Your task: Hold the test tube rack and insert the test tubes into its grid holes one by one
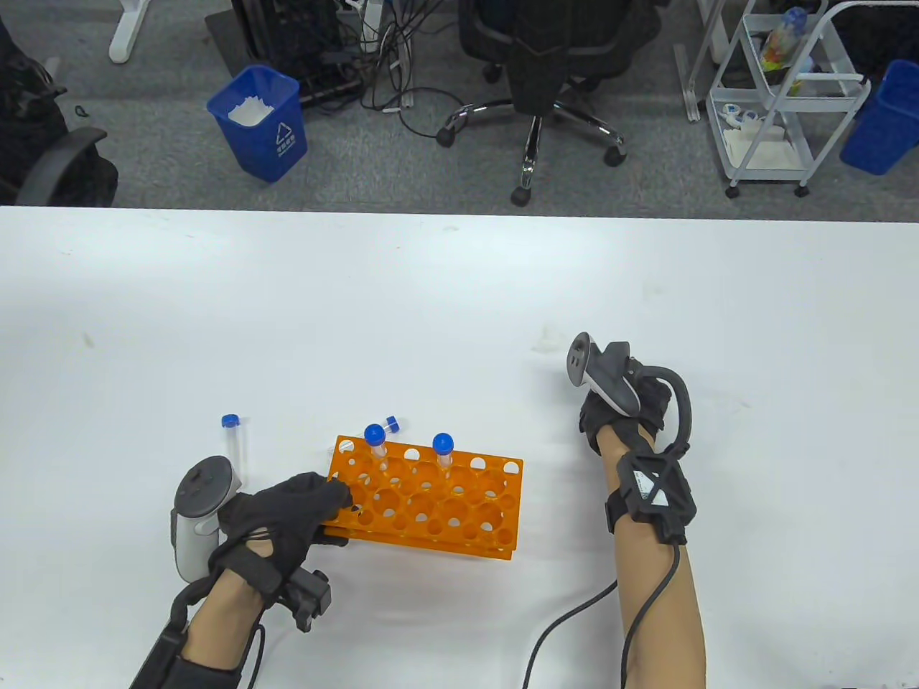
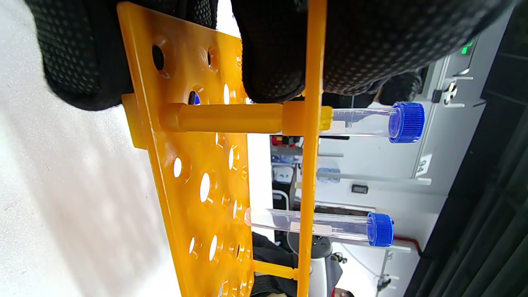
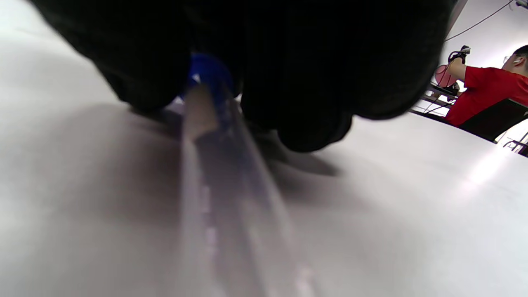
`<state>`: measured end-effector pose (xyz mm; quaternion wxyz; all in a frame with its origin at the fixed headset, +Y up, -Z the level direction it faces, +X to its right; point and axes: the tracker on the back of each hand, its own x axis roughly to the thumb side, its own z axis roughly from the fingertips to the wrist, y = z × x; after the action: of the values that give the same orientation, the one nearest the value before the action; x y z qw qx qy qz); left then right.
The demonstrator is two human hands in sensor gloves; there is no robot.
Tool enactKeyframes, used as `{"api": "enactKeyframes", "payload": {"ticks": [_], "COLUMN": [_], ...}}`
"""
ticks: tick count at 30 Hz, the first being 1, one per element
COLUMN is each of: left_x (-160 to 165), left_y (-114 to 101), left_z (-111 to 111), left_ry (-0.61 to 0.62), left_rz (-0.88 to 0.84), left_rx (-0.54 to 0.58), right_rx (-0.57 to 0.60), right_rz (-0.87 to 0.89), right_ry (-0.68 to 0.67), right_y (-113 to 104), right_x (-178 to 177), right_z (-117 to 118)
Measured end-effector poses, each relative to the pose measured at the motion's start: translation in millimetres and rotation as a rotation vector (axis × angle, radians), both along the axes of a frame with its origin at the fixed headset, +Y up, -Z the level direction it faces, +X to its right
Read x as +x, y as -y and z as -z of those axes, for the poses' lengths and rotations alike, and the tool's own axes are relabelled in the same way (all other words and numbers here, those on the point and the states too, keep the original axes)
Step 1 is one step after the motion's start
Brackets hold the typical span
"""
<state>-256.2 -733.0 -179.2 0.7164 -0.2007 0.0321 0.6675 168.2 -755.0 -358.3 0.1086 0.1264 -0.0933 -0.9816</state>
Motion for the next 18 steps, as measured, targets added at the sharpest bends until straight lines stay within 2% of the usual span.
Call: {"api": "enactKeyframes", "payload": {"ticks": [7,12,18], "left_x": [0.0,0.0,0.2], "left_y": [-0.2,-0.2,-0.1], "left_z": [0.0,0.1,0.3], "left_ry": [-0.001,-0.001,-0.001], "left_rz": [0.001,-0.002,-0.003], "left_rx": [0.001,0.001,0.001], "right_rx": [-0.007,-0.017,0.063], "right_rz": [0.007,0.076,0.135], "right_ry": [0.012,0.028,-0.004], "right_y": [2.1,-3.4,-35.8], "right_x": [-1.9,1.5,-1.3], "right_z": [3.4,2.9,-4.4]}}
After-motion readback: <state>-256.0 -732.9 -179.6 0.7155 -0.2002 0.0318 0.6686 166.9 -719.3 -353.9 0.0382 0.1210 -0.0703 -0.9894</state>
